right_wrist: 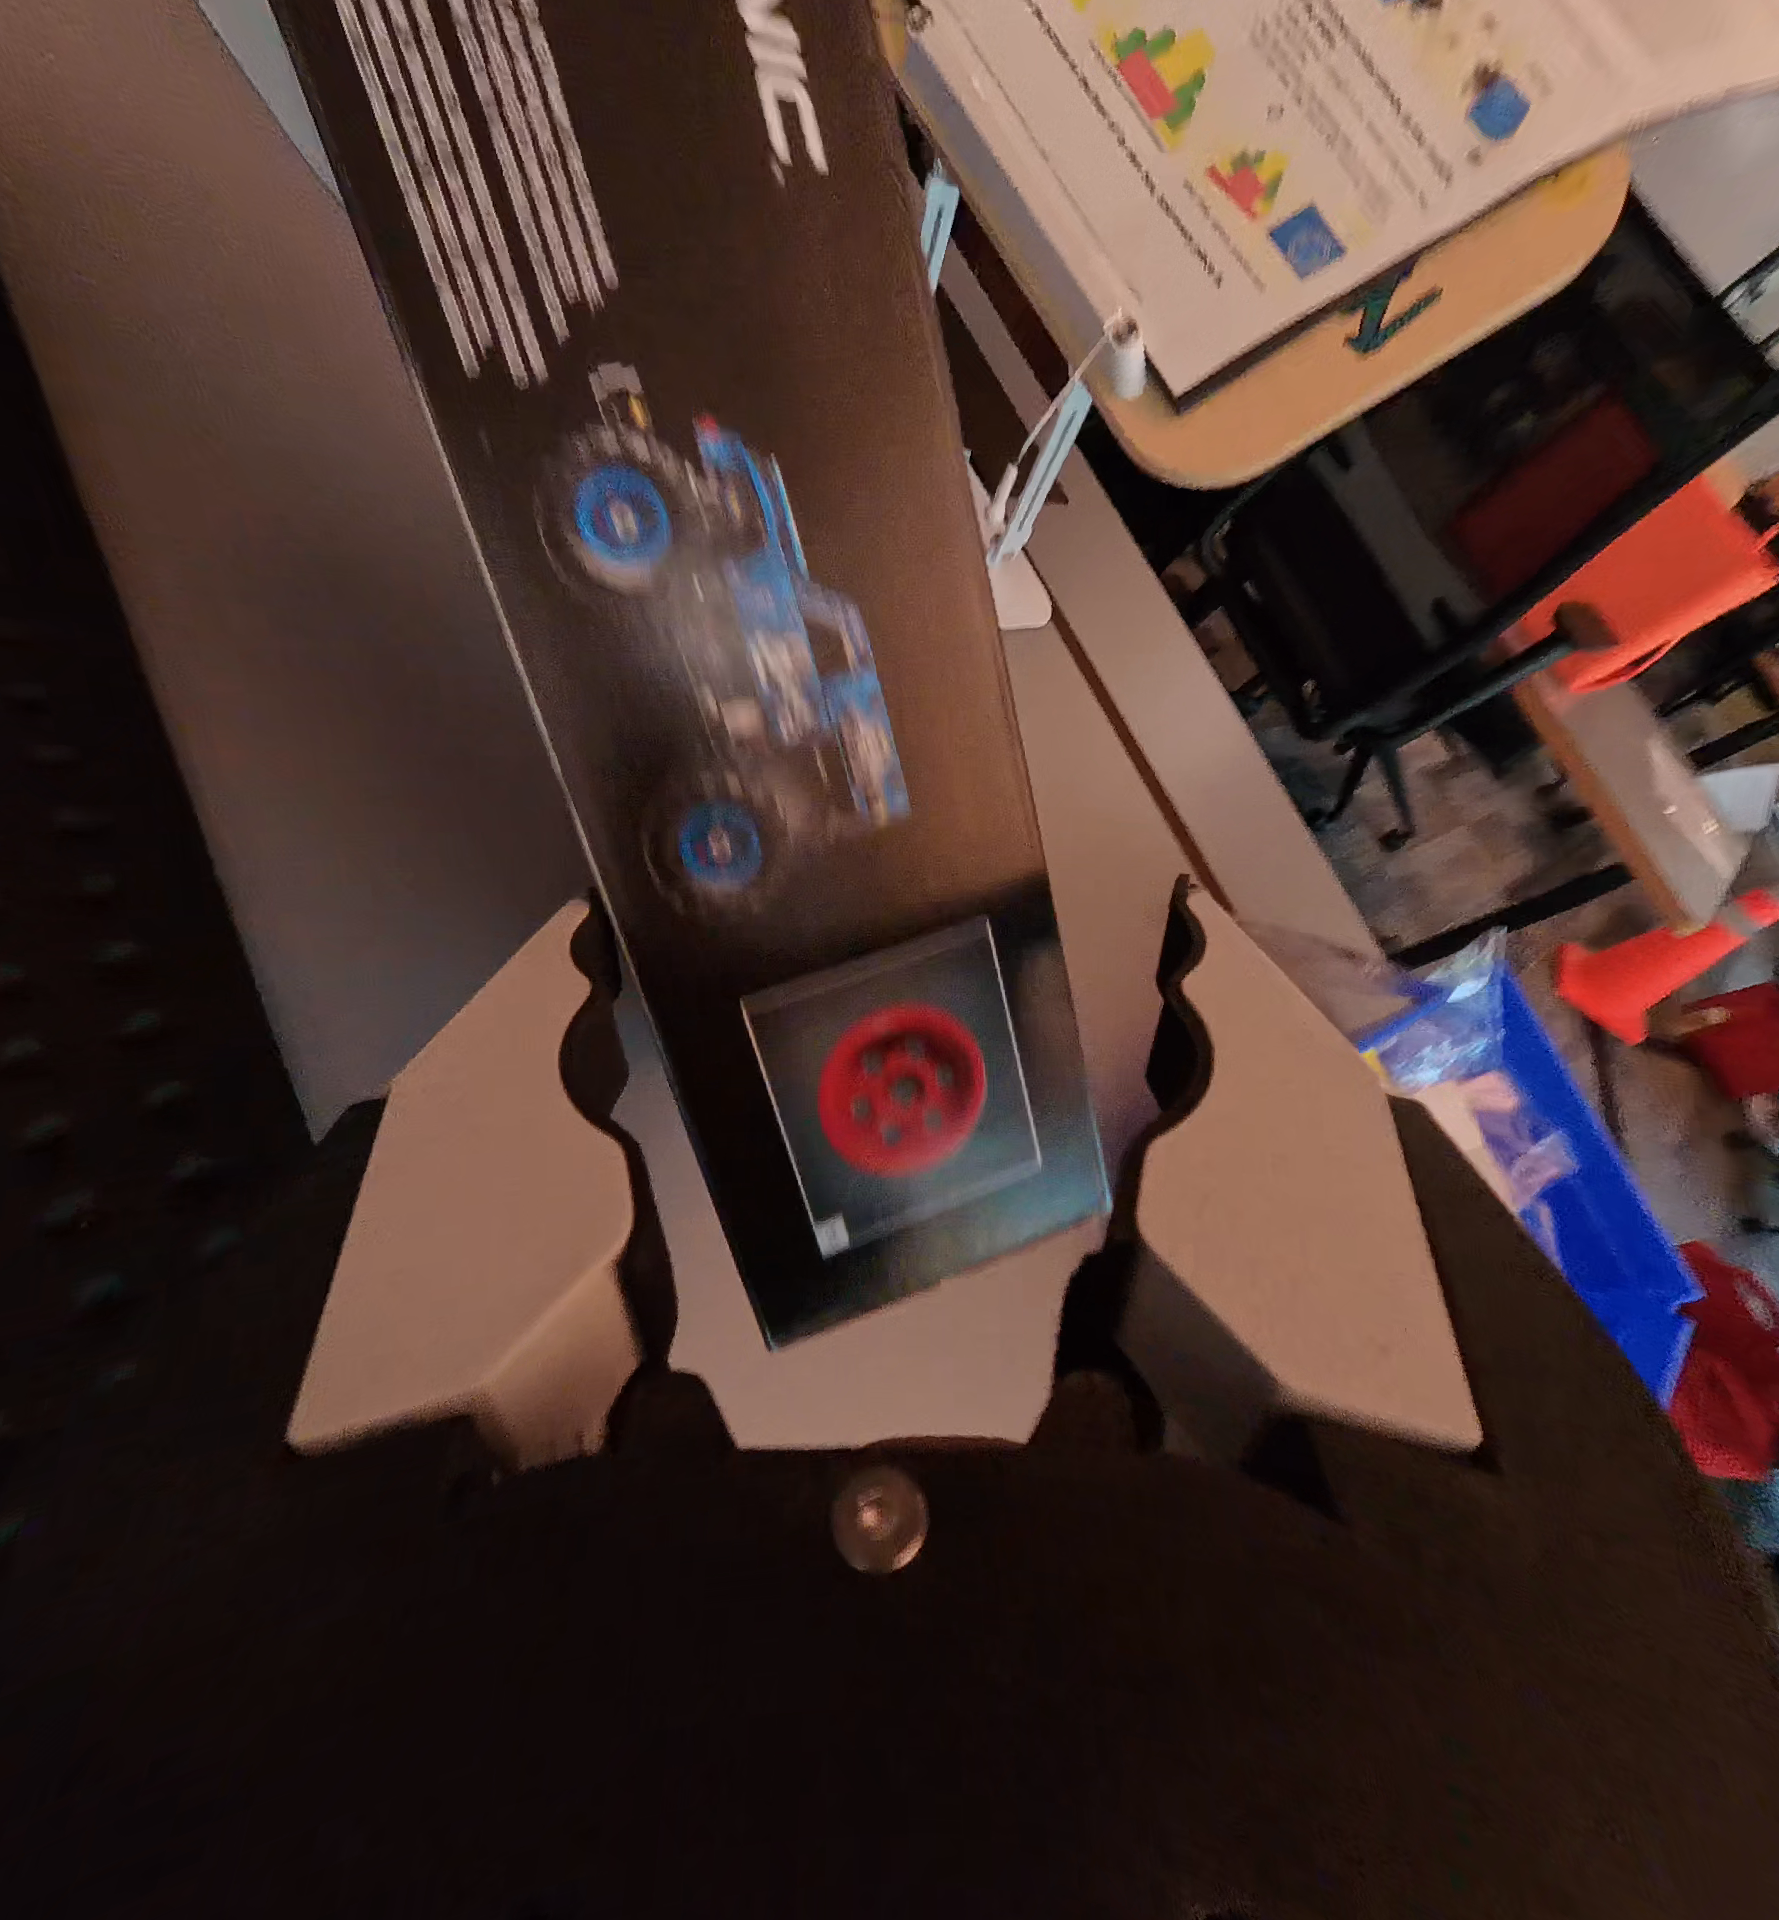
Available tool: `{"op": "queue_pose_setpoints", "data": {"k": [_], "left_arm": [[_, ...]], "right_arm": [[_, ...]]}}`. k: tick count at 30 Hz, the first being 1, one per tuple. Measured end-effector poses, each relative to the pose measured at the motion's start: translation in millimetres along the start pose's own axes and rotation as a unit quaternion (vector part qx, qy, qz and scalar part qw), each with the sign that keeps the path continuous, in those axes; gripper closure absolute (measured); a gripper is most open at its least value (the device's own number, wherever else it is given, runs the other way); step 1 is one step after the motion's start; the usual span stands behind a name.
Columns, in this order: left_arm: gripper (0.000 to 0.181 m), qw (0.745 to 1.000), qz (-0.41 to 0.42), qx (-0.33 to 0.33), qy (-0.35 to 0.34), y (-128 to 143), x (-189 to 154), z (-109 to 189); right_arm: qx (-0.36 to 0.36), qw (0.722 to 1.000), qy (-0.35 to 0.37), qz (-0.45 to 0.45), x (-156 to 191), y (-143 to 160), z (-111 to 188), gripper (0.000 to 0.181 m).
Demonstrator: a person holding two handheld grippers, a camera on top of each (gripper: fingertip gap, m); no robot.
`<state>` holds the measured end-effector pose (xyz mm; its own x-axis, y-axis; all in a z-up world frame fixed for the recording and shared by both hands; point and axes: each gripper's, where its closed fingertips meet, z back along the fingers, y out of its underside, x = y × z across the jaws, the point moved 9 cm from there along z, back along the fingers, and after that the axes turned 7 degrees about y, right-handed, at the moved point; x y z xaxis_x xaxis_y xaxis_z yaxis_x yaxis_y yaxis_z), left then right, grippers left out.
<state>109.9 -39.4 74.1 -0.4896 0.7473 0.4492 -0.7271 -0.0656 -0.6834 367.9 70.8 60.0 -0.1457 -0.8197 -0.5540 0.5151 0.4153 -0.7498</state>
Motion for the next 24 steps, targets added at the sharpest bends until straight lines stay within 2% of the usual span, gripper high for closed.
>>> {"op": "queue_pose_setpoints", "data": {"k": [4,6,7,10,15,24], "left_arm": [[0.095,0.994,-0.084,0.047,-0.047,-35.2,-24.4,-0.7],[0.095,0.989,-0.116,0.059,-0.067,-46.3,-35.3,-4.3],[0.095,0.986,-0.13,0.067,-0.077,-48.7,-39.5,-6.0],[0.095,0.98,-0.156,0.074,-0.096,-49.5,-49.2,-7.6],[0.096,0.982,-0.168,0.044,-0.068,-48.3,-67.7,-3.3],[0.098,0.978,-0.196,0.021,-0.071,-41.5,-97.8,3.2]], "right_arm": [[-0.026,0.998,0.013,0.053,28.7,-24.6,-5.1,0.075],[-0.025,0.996,0.023,0.083,42.6,-30.1,-9.8,0.084],[-0.02,0.995,0.036,0.089,46.1,-29.4,-12.0,0.083],[-0.024,0.994,0.049,0.091,52.5,-19.6,-13.2,0.083],[-0.029,0.99,0.074,0.116,67.8,-6.7,-10.7,0.085],[-0.012,0.985,0.091,0.145,88.9,4.6,-14.0,0.086]]}}
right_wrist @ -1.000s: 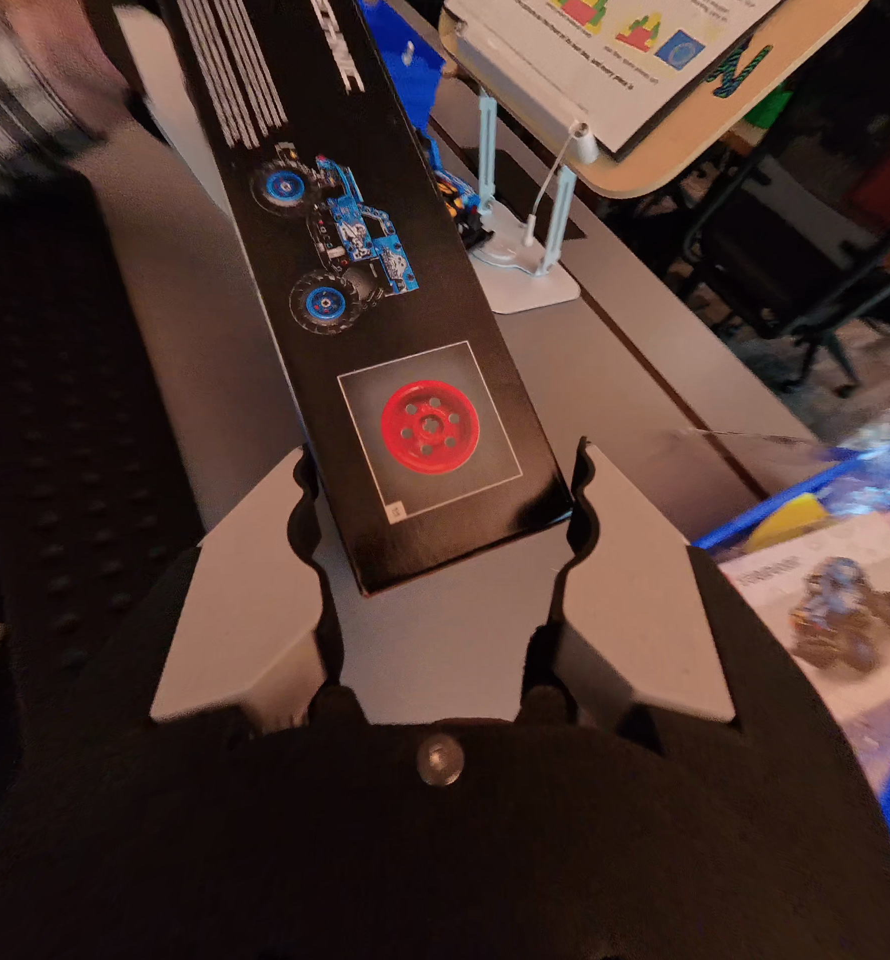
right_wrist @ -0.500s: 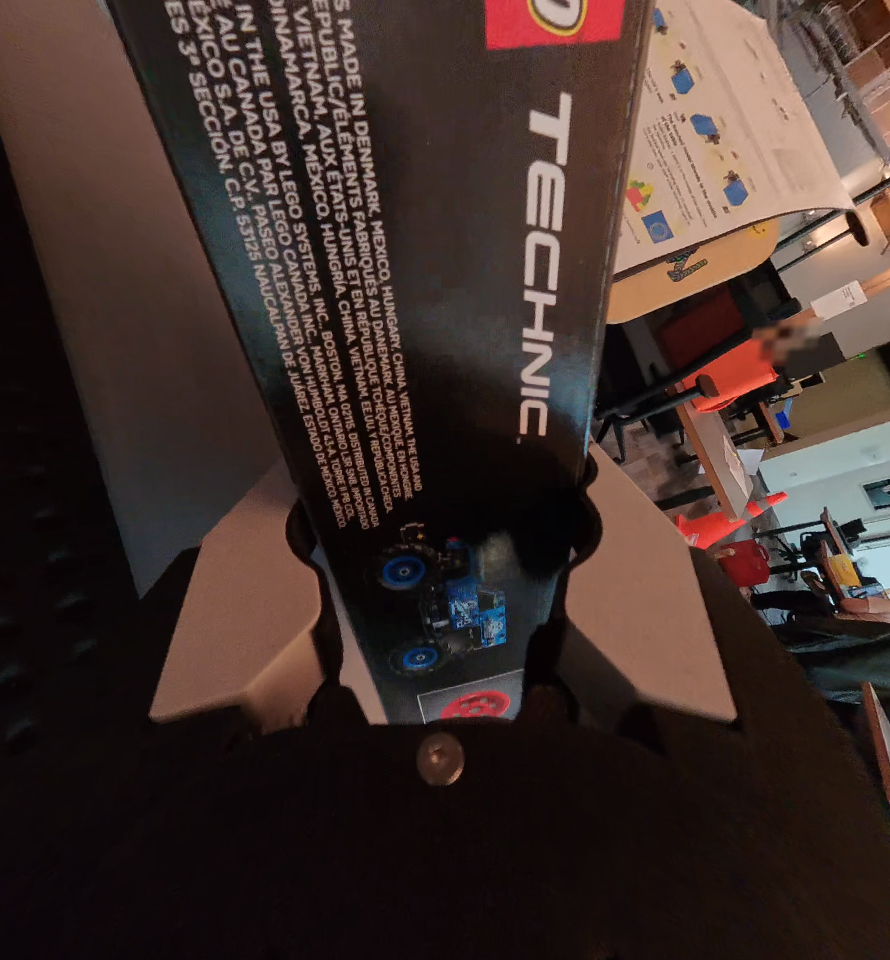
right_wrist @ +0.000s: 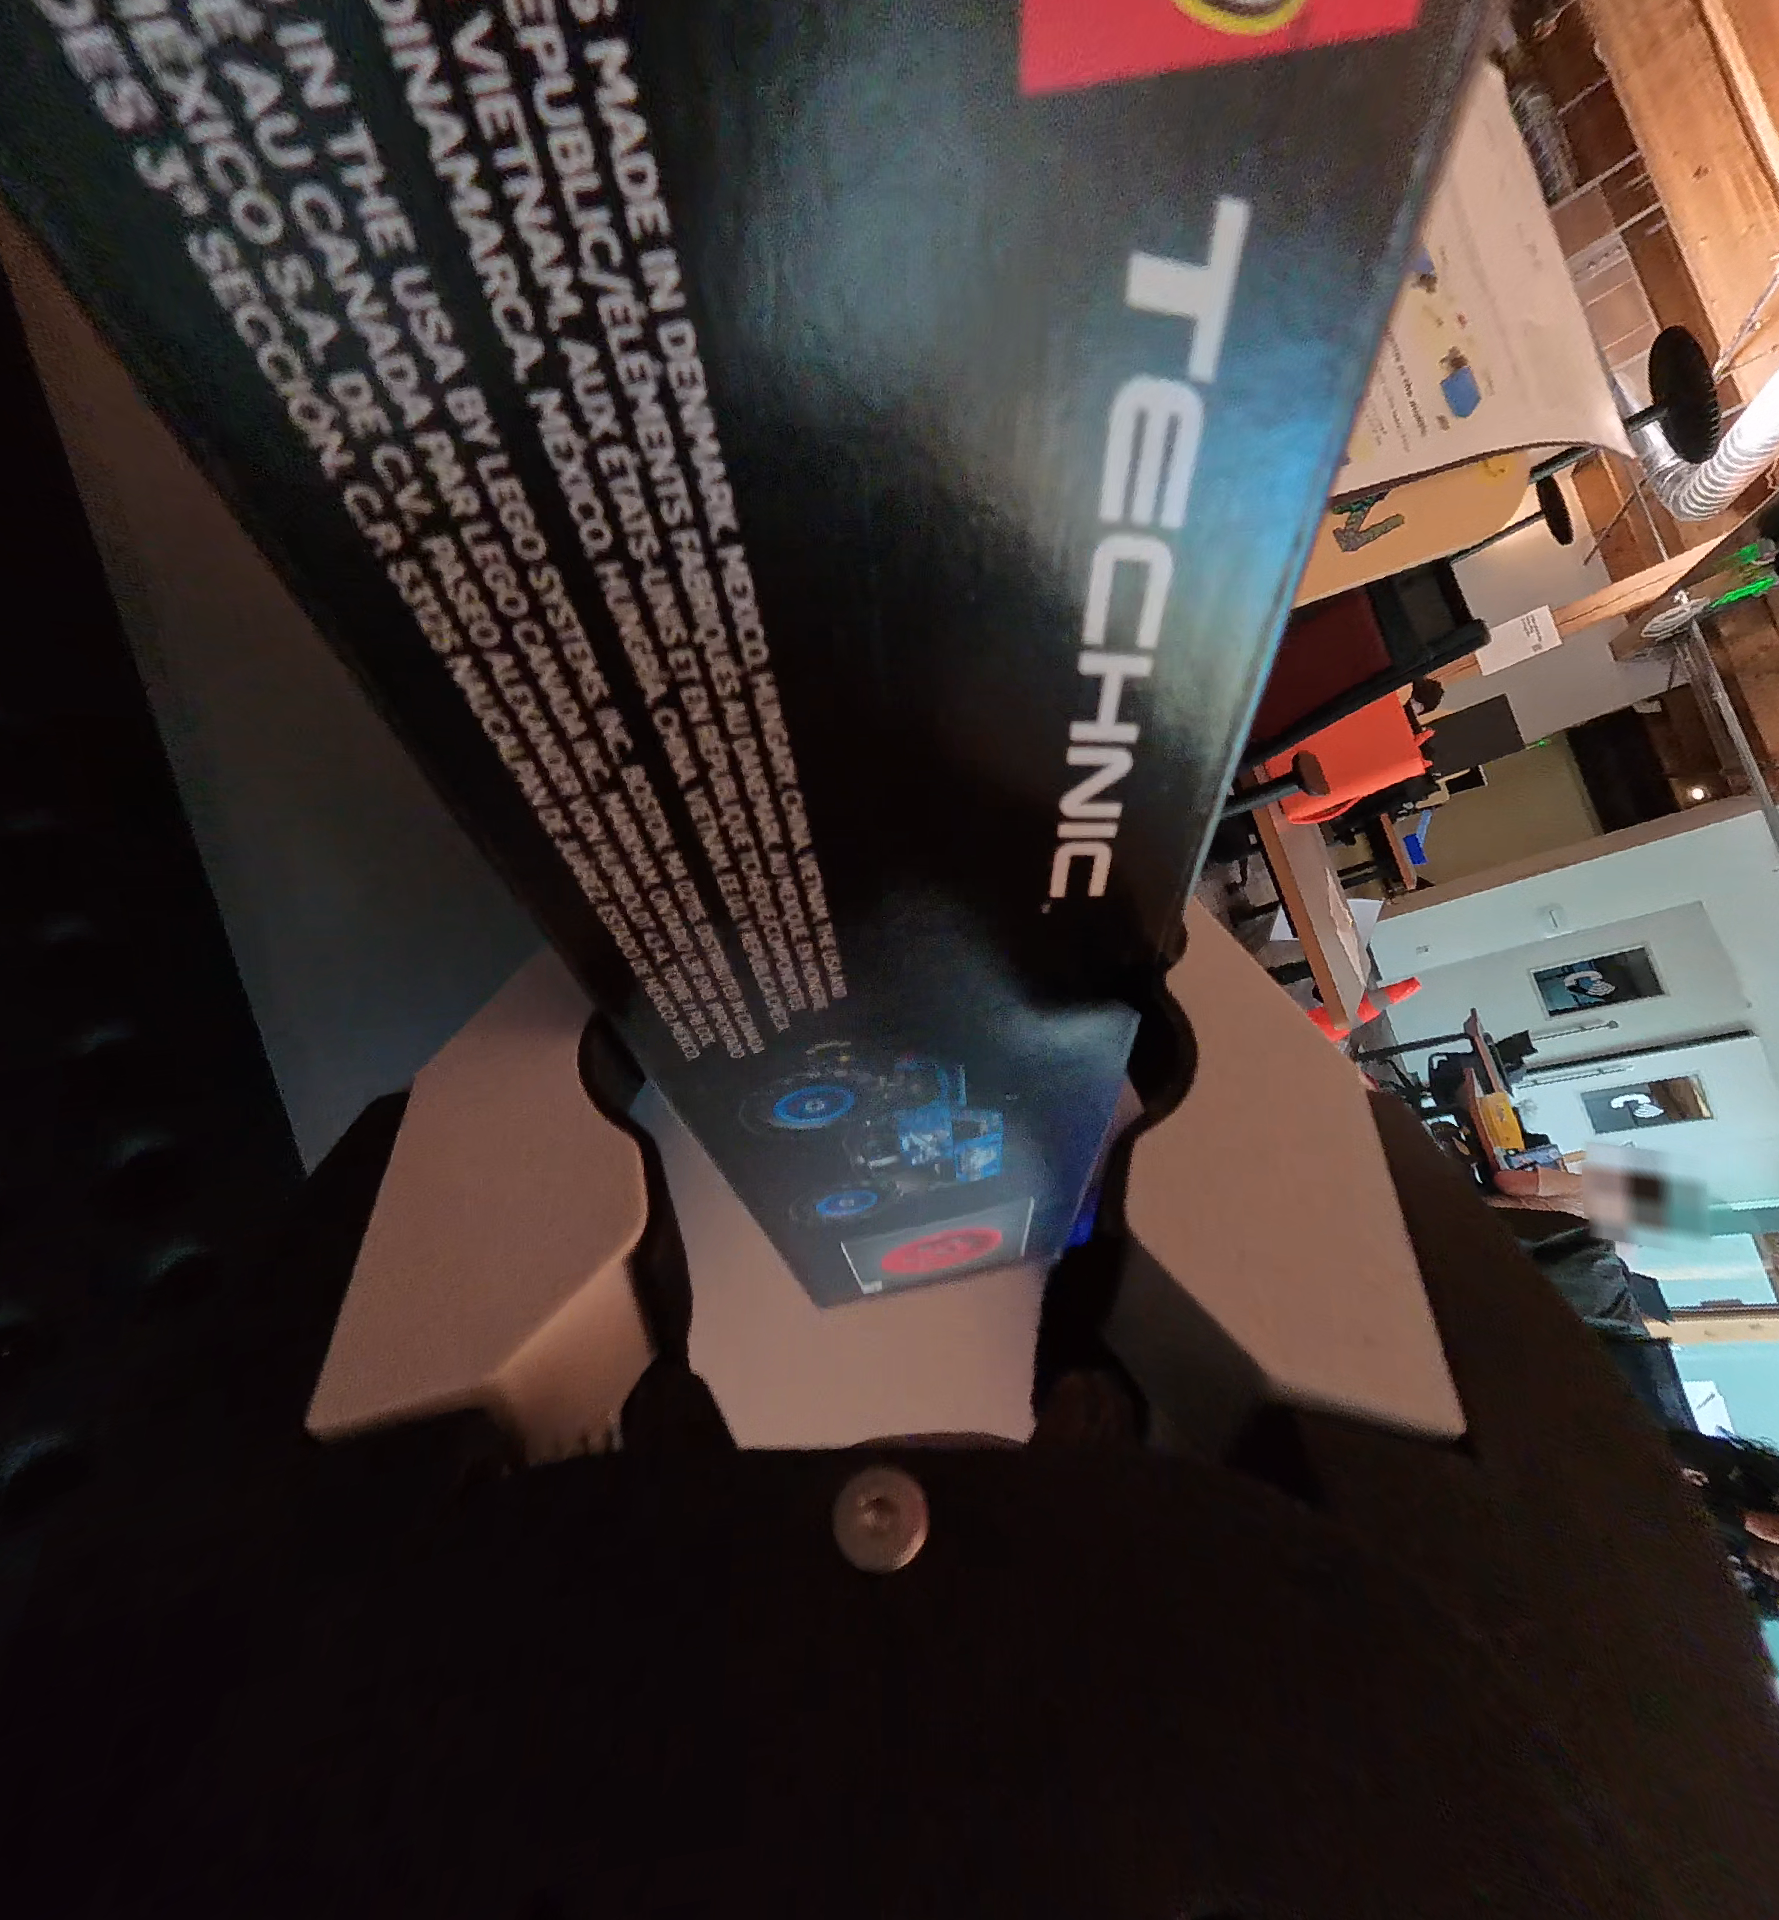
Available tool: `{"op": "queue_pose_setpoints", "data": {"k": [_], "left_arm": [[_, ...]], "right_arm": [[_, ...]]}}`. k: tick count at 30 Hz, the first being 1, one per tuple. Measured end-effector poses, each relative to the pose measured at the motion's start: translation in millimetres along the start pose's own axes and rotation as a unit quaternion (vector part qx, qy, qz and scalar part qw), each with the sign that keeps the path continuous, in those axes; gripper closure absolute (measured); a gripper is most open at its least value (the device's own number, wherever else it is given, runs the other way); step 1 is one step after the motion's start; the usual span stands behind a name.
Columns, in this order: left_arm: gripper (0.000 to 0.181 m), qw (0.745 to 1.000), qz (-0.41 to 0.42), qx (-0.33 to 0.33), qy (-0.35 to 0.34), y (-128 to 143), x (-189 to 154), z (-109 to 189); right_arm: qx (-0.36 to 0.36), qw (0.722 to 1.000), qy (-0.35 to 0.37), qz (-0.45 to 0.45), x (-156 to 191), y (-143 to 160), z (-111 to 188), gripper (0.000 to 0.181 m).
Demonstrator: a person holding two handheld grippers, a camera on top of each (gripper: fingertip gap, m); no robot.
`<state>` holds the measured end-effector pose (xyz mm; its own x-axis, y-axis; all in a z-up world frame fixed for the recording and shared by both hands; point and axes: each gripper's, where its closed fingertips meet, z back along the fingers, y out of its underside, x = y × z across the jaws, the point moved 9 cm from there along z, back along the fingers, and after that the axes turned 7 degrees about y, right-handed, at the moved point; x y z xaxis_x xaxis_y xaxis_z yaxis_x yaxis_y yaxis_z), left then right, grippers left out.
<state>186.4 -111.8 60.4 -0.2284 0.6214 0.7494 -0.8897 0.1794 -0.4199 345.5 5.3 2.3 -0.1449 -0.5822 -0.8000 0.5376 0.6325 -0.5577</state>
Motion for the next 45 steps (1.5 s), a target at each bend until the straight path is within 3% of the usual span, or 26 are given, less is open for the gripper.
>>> {"op": "queue_pose_setpoints", "data": {"k": [10,15,20,27,29,35,39,45], "left_arm": [[0.095,0.997,-0.013,-0.008,0.076,-33.9,-20.3,2.9],[0.105,0.997,-0.011,0.017,0.069,-30.9,-22.5,-5.8],[0.106,0.998,-0.008,0.03,0.053,-29.6,-28.2,-17.2],[0.106,0.998,-0.006,0.035,0.052,-36.8,-24.9,-32.9],[0.108,0.998,-0.01,0.036,0.055,-40.6,-27.0,-39.4],[0.11,0.997,-0.016,0.051,0.059,-41.8,-30.9,-57.8],[0.134,0.997,-0.004,0.044,0.056,-41.6,-28.2,-56.6],[0.123,0.991,0.058,0.07,0.094,-11.6,-33.3,-41.6]], "right_arm": [[0.03,0.999,-0.016,0.017,23.5,4.2,-12.5,0.087],[0.045,0.998,-0.047,0.0,27.9,9.3,-17.4,0.084],[-0.024,0.998,-0.049,-0.008,24.2,-9.0,11.8,0.077],[-0.078,0.996,-0.034,0.017,20.9,-49.3,59.6,0.098],[-0.049,0.998,-0.032,0.023,23.1,-49.6,60.5,0.105],[0.009,0.999,-0.013,0.049,31.2,-36.9,53.1,0.105],[0.016,0.997,-0.004,0.069,40.4,-29.9,48.9,0.106],[0.03,0.996,0.006,0.079,45.6,-15.9,45.4,0.106]]}}
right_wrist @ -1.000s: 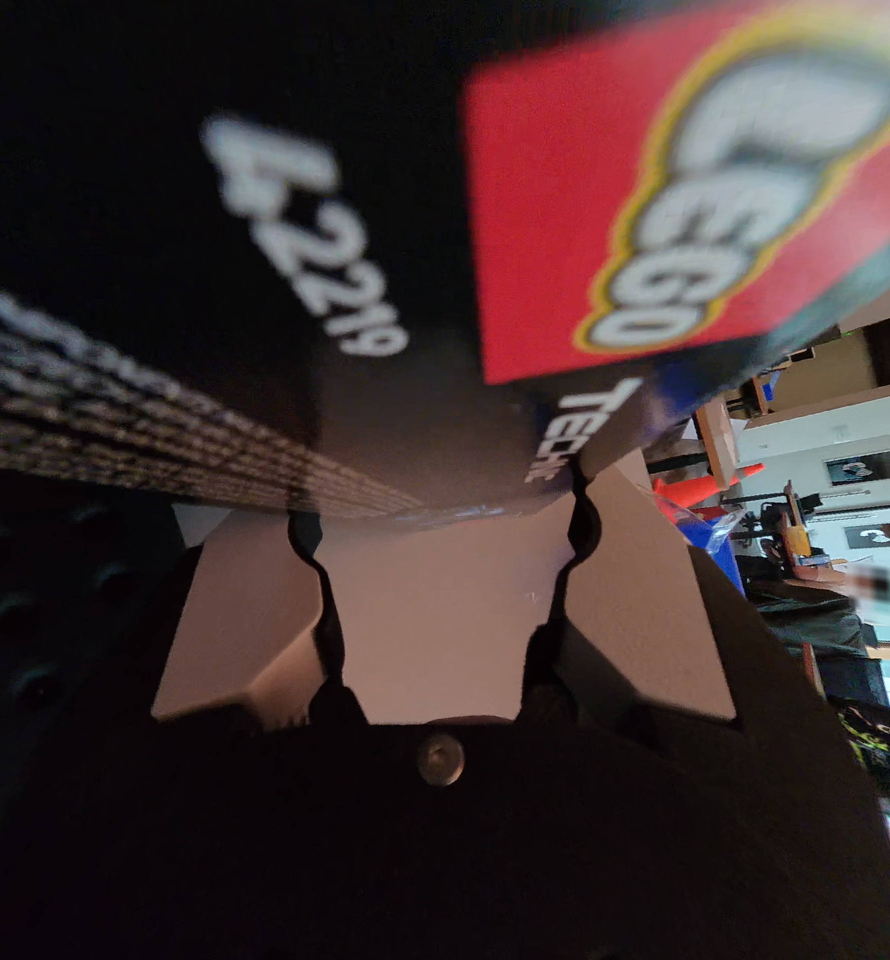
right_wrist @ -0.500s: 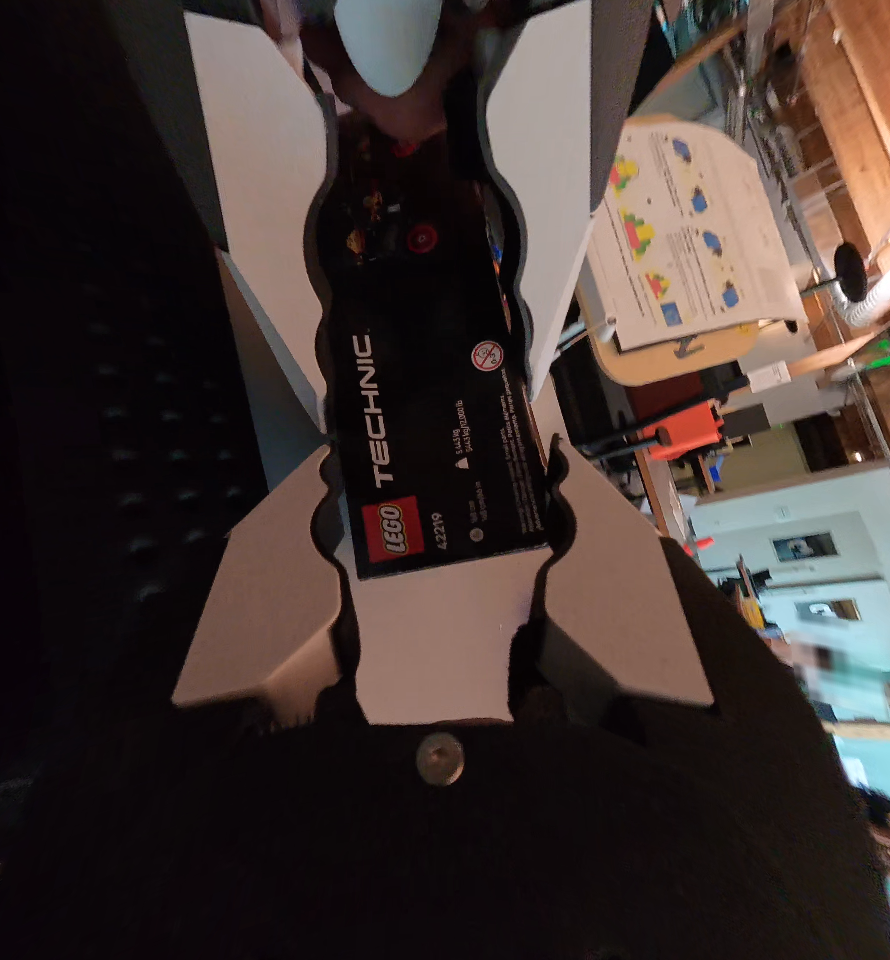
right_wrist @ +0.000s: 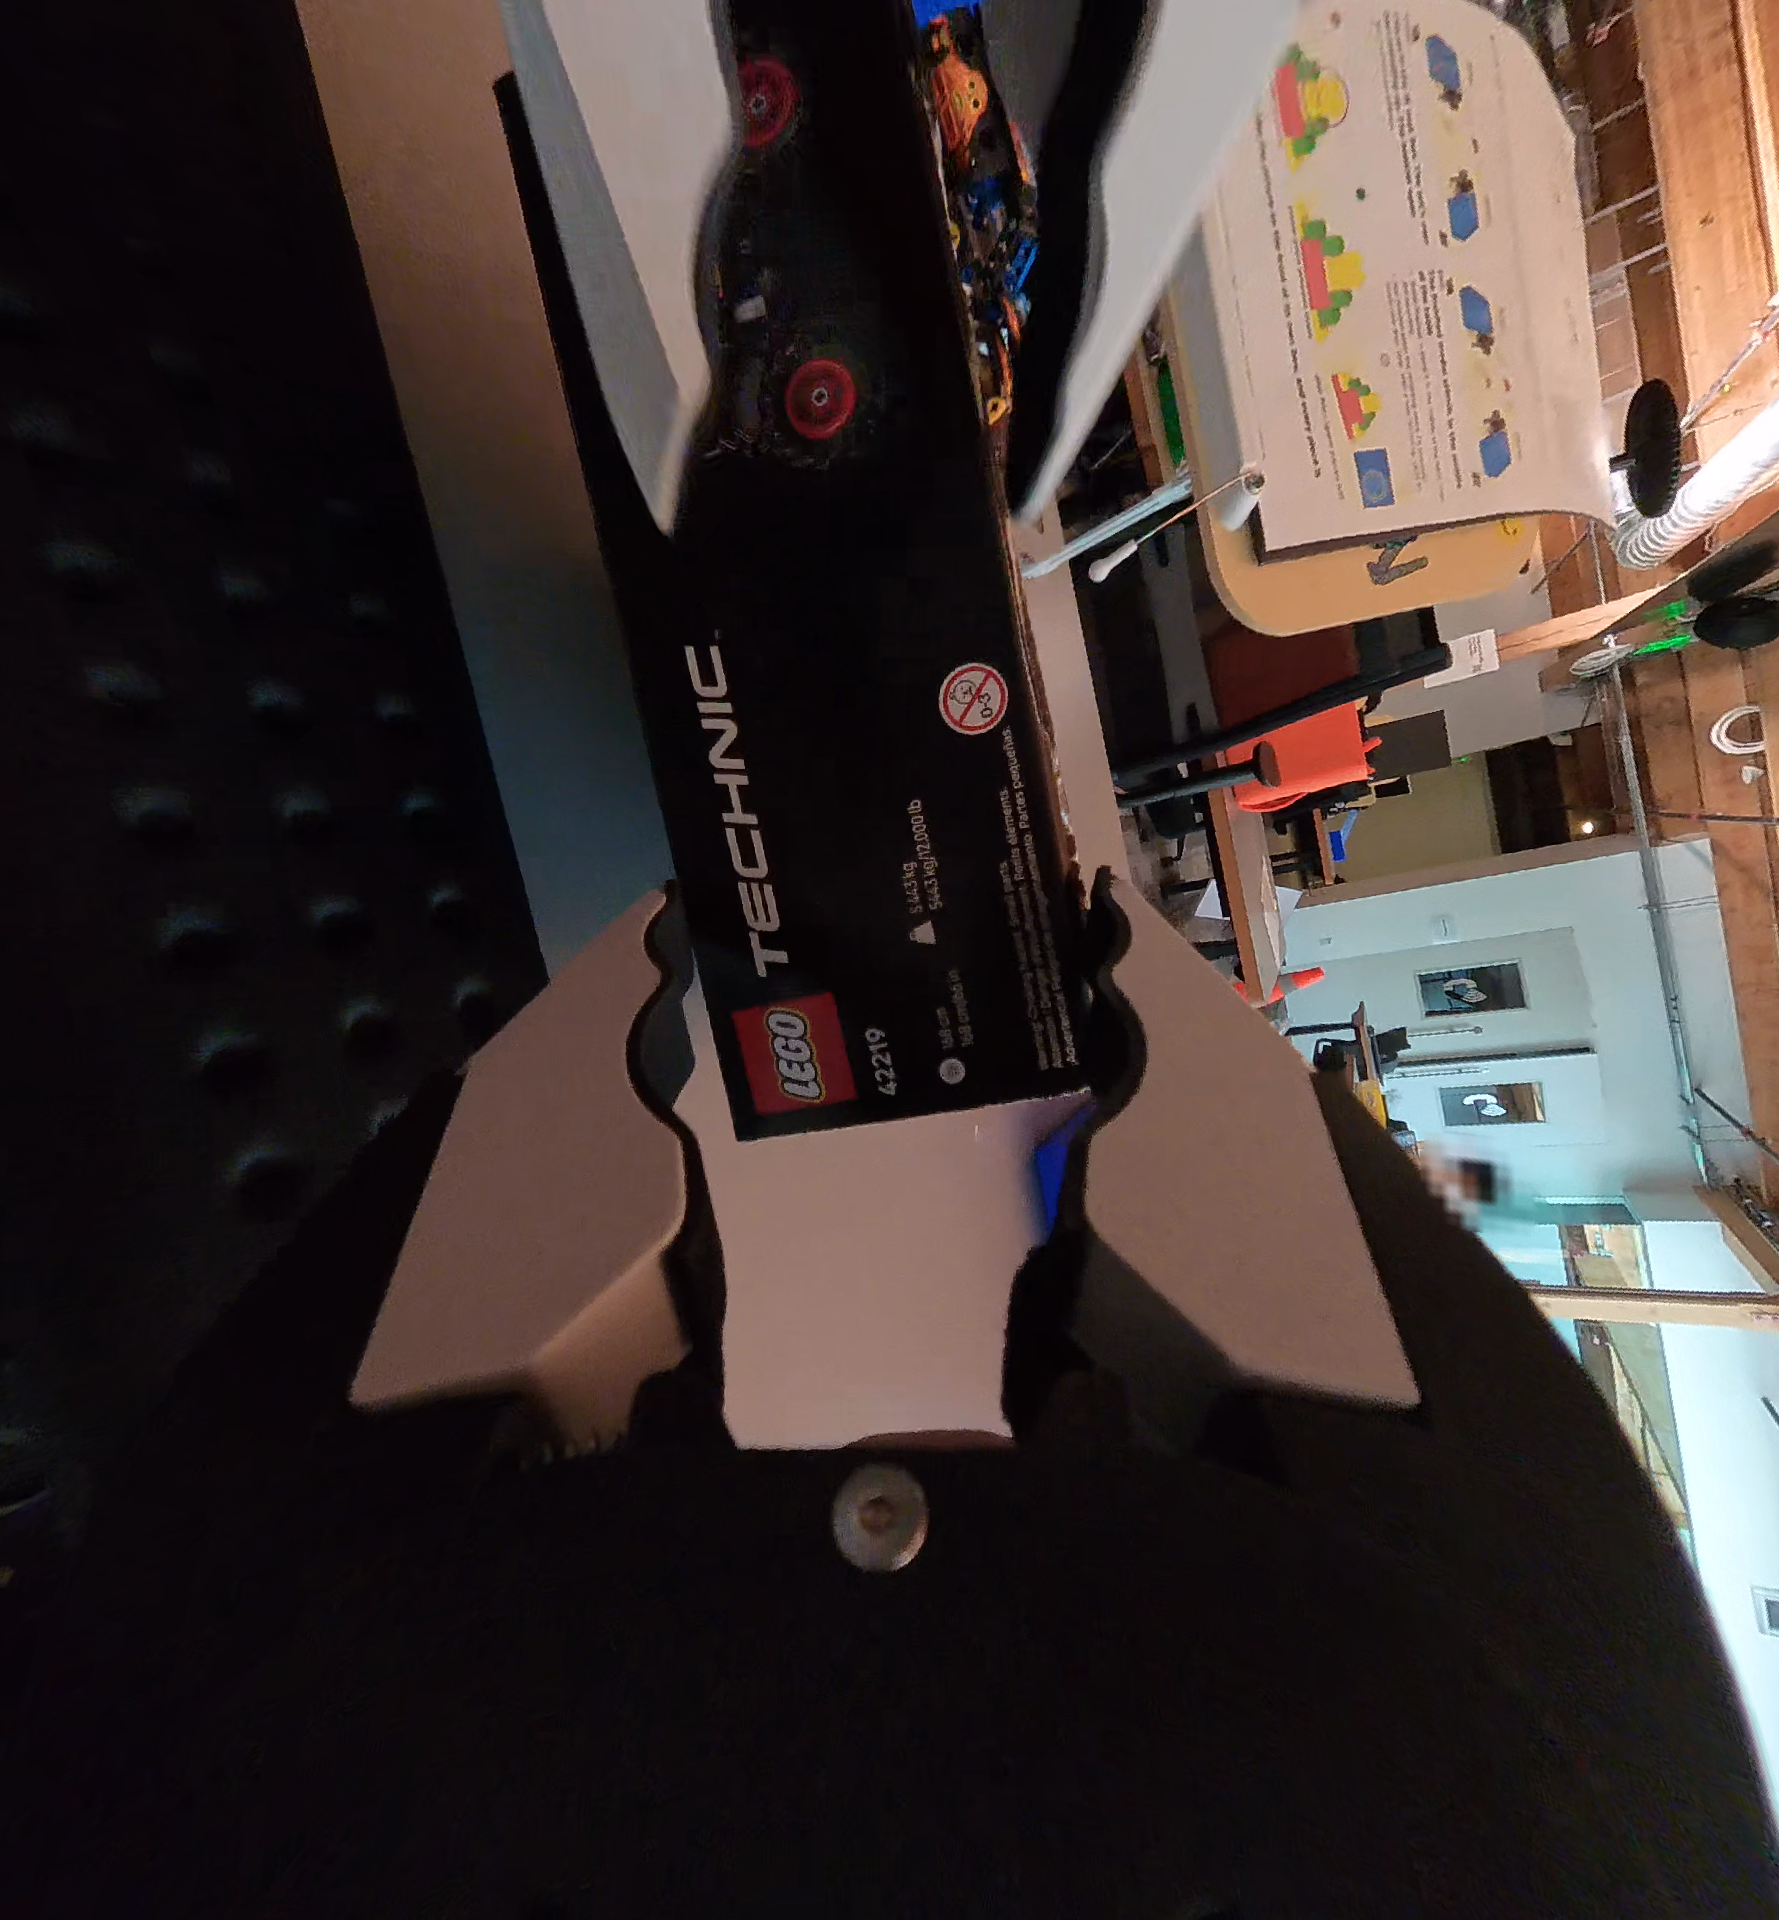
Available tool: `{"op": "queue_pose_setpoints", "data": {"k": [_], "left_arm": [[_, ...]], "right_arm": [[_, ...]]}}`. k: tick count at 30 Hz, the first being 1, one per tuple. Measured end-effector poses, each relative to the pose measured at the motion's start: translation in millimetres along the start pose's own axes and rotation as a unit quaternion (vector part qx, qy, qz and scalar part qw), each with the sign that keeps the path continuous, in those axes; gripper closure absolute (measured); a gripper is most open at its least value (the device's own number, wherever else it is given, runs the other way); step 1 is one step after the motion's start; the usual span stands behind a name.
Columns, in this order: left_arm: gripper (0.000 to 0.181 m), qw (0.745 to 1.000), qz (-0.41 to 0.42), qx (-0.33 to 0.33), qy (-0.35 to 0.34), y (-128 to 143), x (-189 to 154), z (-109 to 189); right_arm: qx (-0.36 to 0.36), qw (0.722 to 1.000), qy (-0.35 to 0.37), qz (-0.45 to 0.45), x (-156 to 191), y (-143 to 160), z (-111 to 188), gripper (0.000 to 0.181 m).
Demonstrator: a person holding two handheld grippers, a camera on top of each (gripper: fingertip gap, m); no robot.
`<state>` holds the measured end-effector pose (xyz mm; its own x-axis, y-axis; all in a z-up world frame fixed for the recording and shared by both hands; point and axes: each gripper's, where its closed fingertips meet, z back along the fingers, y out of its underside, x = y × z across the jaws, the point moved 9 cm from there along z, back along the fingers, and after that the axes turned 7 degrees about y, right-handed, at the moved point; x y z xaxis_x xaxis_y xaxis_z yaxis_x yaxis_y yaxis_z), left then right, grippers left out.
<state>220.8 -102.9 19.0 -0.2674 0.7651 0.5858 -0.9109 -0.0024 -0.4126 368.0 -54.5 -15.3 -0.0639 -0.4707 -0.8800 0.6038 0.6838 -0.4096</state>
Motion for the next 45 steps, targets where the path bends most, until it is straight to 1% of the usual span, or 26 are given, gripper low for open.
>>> {"op": "queue_pose_setpoints", "data": {"k": [3,4,5,6,7,8,9,10,14,15,17,19,20,21,22,23,26,28,31,32,34,35,38,40,43,45], "left_arm": [[0.117,0.999,0.046,-0.001,0.014,21.5,-9.8,2.5],[0.119,0.998,0.058,0.0,0.024,25.3,-15.6,1.1],[0.137,0.997,0.061,0.014,0.041,29.6,-23.6,-2.4],[0.136,0.997,0.06,0.027,0.043,33.8,-30.9,-6.9],[0.135,0.996,0.063,0.034,0.049,37.6,-39.2,-11.8],[0.12,0.996,0.071,0.026,0.045,39.3,-45.8,-16.3],[0.113,0.996,0.075,0.022,0.036,41.0,-50.5,-19.0],[0.112,0.997,0.073,0.02,0.02,42.5,-52.8,-18.9],[0.13,0.996,0.094,-0.01,-0.002,45.7,-51.1,-5.0],[0.132,0.995,0.098,-0.005,-0.004,47.7,-51.5,-2.5],[0.127,0.994,0.108,0.004,-0.001,51.8,-54.7,-2.5],[0.119,0.994,0.113,0.005,-0.002,53.2,-57.7,-4.6],[0.119,0.994,0.112,0.007,-0.001,53.1,-59.2,-5.1],[0.124,0.994,0.11,0.011,0.007,53.4,-61.9,-6.4],[0.144,0.994,0.106,0.014,0.034,54.2,-68.1,-9.3],[0.146,0.993,0.104,0.015,0.046,54.9,-73.9,-13.4],[0.143,0.994,0.092,0.027,0.043,59.5,-82.9,-19.0],[0.144,0.994,0.103,-0.005,0.036,56.8,-78.8,-14.1],[0.15,0.992,0.116,-0.049,0.001,52.2,-66.0,-0.2],[0.151,0.991,0.128,-0.049,-0.002,53.7,-61.8,1.0],[0.147,0.985,0.173,-0.014,0.018,63.2,-55.3,-7.7],[0.128,0.981,0.191,0.001,0.034,67.8,-53.7,-14.2],[0.131,0.978,0.205,-0.001,0.044,68.2,-46.8,-15.4],[0.131,0.98,0.196,0.007,0.04,68.6,-43.7,-17.8],[0.132,0.982,0.185,0.014,0.024,68.1,-39.7,-19.8],[0.136,0.978,0.206,0.002,0.03,68.1,-36.0,-20.2]], "right_arm": [[-0.003,1.0,-0.017,0.004,10.2,4.4,1.1,0.109],[-0.009,0.999,-0.033,0.002,16.2,4.9,2.6,0.13],[-0.022,0.999,-0.046,-0.003,21.9,5.2,5.4,0.177],[-0.03,0.998,-0.046,-0.002,26.7,6.2,7.1,0.181],[-0.026,0.998,-0.054,-0.006,31.4,8.0,6.7,0.181],[-0.018,0.997,-0.067,-0.018,35.7,9.5,4.9,0.175],[-0.008,0.997,-0.074,-0.023,39.3,10.8,3.0,0.169],[-0.002,0.997,-0.071,-0.02,41.6,11.4,2.3,0.168],[-0.022,0.998,-0.047,-0.044,35.1,1.8,3.5,0.154],[-0.018,0.998,-0.047,-0.044,33.6,-0.2,1.1,0.15],[0.001,0.998,-0.056,-0.041,34.2,-1.7,-7.7,0.145],[0.019,0.997,-0.062,-0.038,37.2,-0.7,-16.0,0.145],[0.026,0.997,-0.068,-0.041,38.8,-0.4,-18.7,0.142],[0.032,0.996,-0.078,-0.039,40.7,-0.4,-19.6,0.143],[0.04,0.994,-0.092,-0.035,43.6,0.7,-20.2,0.153],[0.041,0.994,-0.095,-0.035,45.5,1.4,-20.1,0.151],[0.035,0.992,-0.109,-0.054,45.6,1.5,-17.1,0.149],[0.035,0.992,-0.111,-0.049,44.6,1.8,-17.4,0.151],[0.035,0.992,-0.113,-0.05,43.6,1.8,-17.8,0.153],[0.034,0.992,-0.112,-0.048,43.4,1.7,-17.4,0.156],[0.034,0.991,-0.114,-0.053,43.3,1.9,-18.1,0.155],[0.034,0.991,-0.119,-0.058,43.1,2.1,-19.0,0.15],[0.036,0.99,-0.125,-0.058,38.5,1.9,-21.1,0.155],[0.039,0.989,-0.128,-0.065,34.3,2.3,-23.4,0.158],[0.046,0.99,-0.116,-0.062,29.9,2.5,-28.7,0.151],[0.05,0.989,-0.121,-0.062,28.9,2.3,-32.4,0.152]]}}
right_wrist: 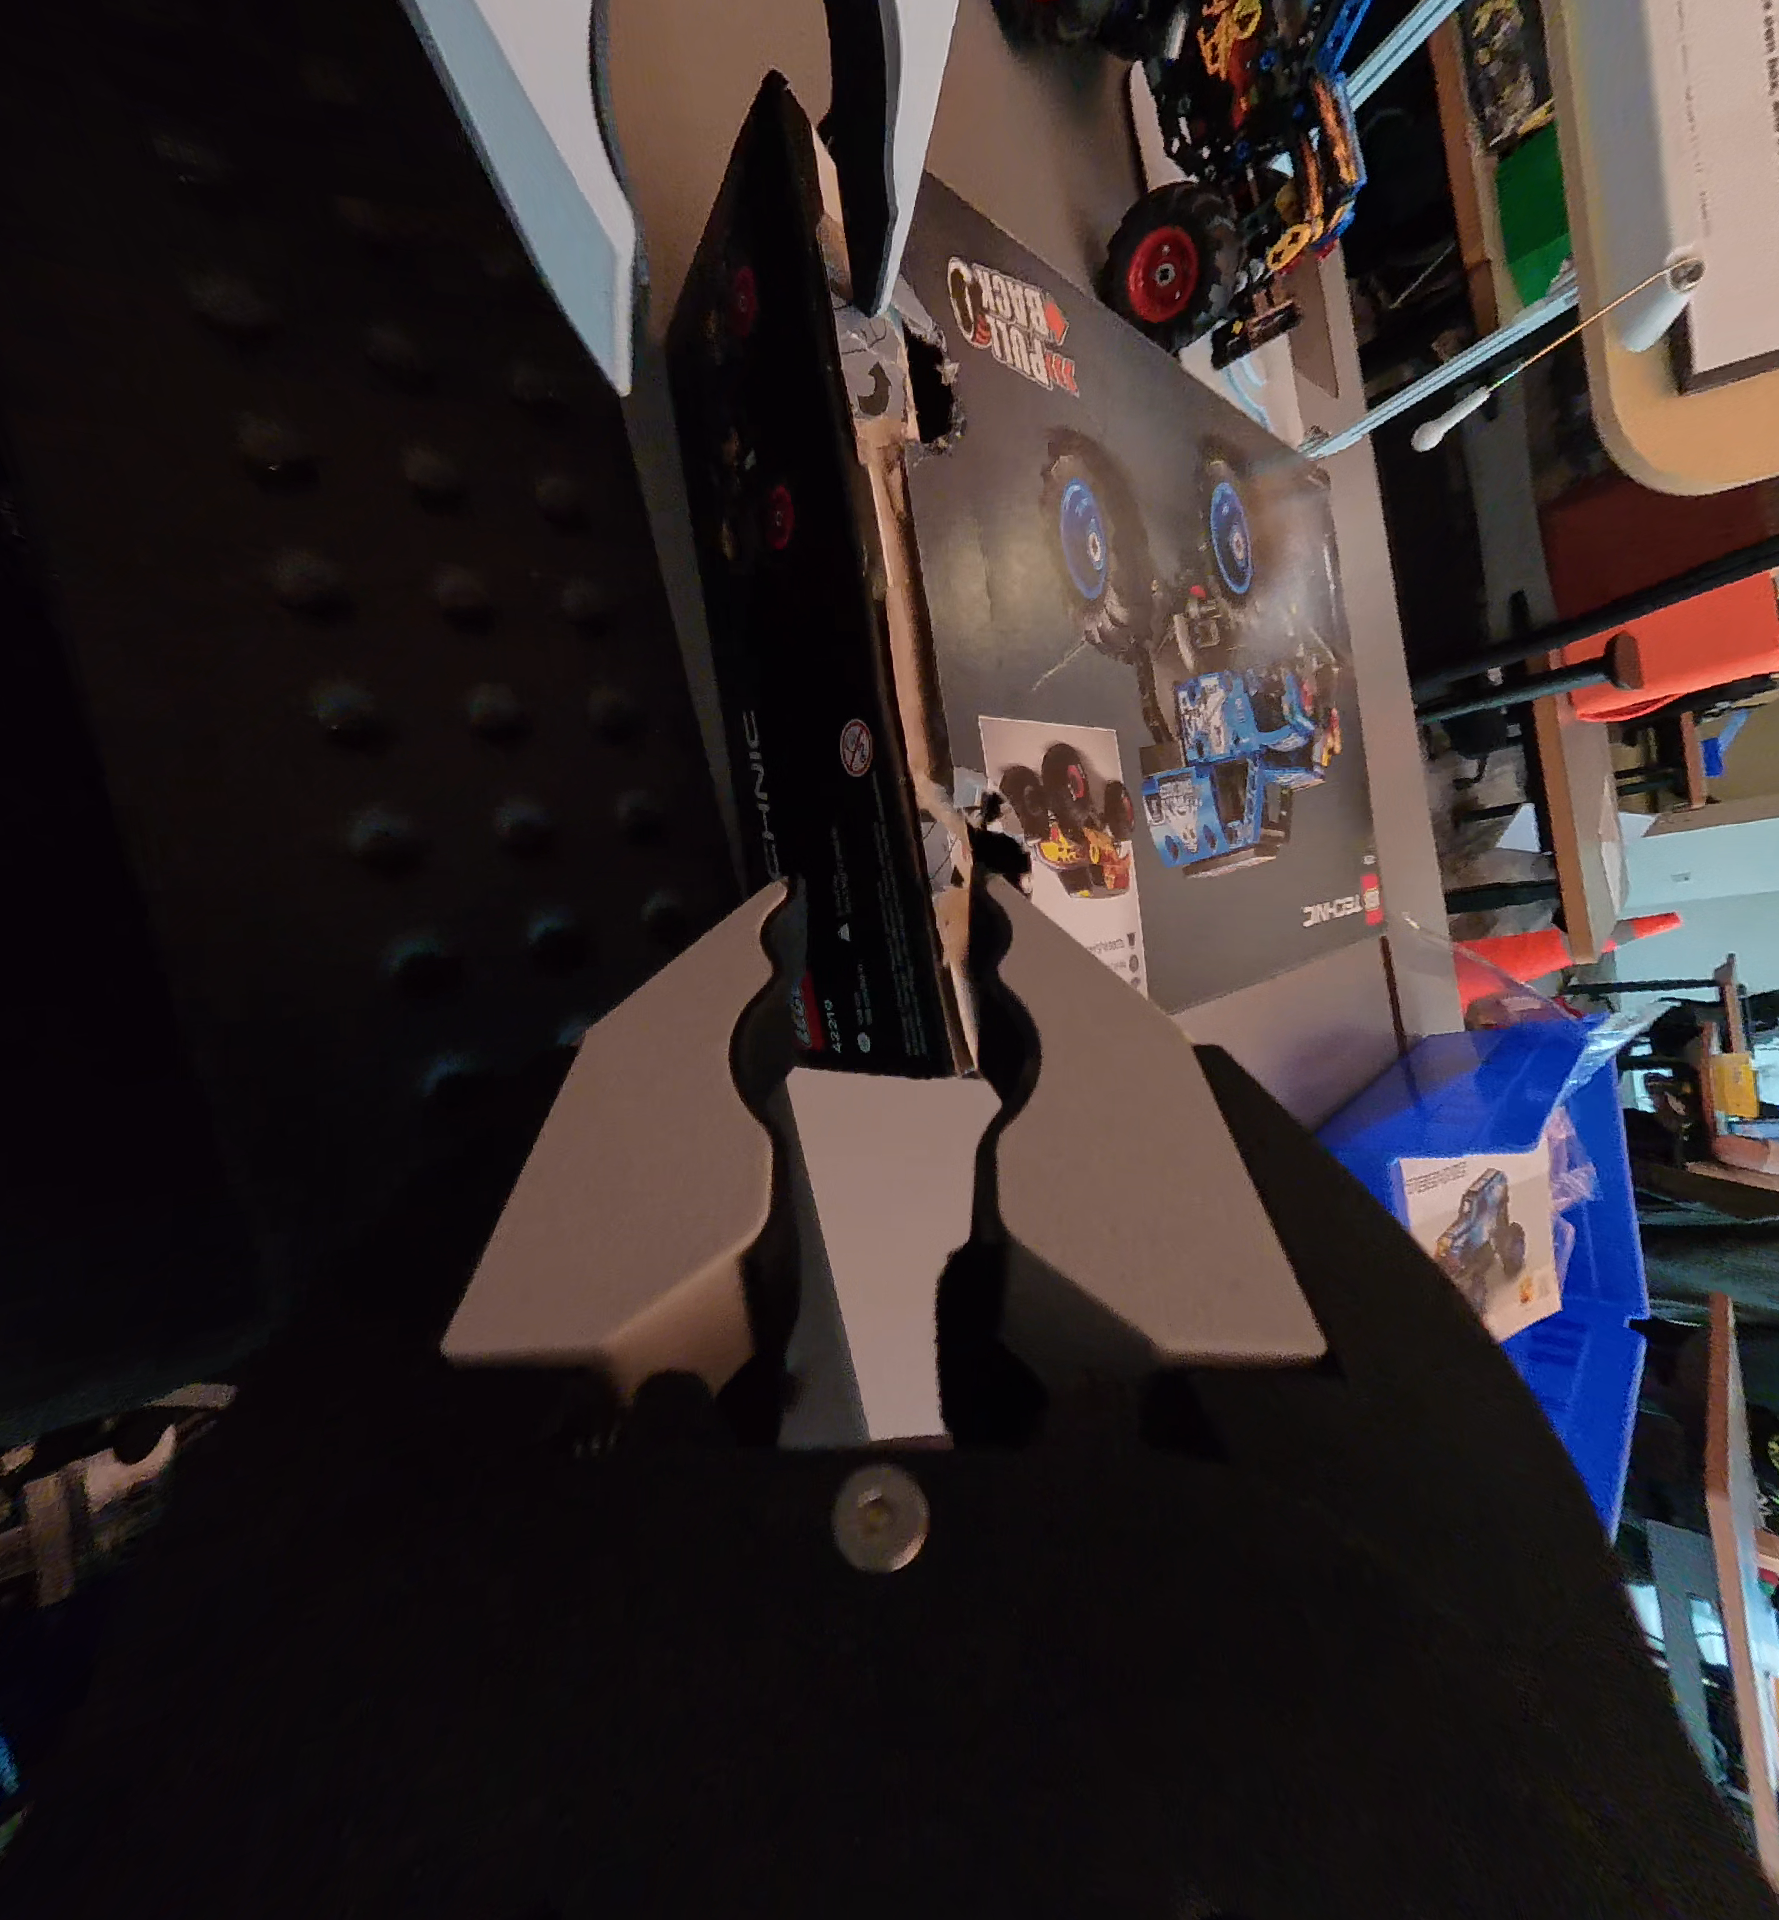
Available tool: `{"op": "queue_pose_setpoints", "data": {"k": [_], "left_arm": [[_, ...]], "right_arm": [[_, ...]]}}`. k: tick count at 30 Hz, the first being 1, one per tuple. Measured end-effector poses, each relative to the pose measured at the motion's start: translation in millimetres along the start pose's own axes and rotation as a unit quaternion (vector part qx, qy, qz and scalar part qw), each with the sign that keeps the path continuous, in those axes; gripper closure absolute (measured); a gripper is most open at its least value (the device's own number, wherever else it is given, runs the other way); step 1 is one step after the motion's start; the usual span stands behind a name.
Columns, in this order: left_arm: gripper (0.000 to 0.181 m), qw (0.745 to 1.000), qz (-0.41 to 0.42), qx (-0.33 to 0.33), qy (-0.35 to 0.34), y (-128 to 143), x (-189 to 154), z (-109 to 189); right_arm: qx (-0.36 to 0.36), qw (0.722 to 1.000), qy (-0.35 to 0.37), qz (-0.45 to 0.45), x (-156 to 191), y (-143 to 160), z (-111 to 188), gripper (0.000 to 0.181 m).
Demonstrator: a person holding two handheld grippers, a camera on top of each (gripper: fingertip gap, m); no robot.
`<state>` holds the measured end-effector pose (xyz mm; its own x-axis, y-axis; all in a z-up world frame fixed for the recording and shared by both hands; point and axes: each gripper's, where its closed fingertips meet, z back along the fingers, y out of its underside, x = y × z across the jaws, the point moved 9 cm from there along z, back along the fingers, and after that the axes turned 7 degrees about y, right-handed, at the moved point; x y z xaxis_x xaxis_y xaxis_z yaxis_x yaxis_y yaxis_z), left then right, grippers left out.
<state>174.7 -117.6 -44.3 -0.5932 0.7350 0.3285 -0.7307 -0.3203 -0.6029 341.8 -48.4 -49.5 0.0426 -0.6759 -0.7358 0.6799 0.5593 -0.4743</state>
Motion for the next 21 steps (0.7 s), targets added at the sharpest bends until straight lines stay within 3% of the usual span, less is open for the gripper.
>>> {"op": "queue_pose_setpoints", "data": {"k": [4,12,15,18,21], "left_arm": [[0.135,1.0,0.015,0.002,0.007,-0.8,7.7,-3.9],[0.131,0.999,0.019,0.02,0.023,-0.8,13.2,-18.0],[0.136,1.0,0.001,0.025,0.001,0.0,8.8,-19.8],[0.157,0.999,-0.009,0.019,-0.027,1.1,2.0,-14.2],[0.159,0.999,-0.024,0.014,-0.028,0.5,-10.2,-10.4]], "right_arm": [[0.031,0.999,-0.011,-0.004,-1.8,7.1,-14.3,0.153],[0.014,0.999,-0.028,-0.02,-3.8,10.9,-18.0,0.161],[0.002,0.999,-0.028,-0.016,1.9,9.9,-11.4,0.163],[-0.004,1.0,-0.028,-0.008,8.9,9.1,-3.5,0.165],[-0.005,1.0,-0.029,-0.004,13.1,10.3,2.6,0.168]]}}
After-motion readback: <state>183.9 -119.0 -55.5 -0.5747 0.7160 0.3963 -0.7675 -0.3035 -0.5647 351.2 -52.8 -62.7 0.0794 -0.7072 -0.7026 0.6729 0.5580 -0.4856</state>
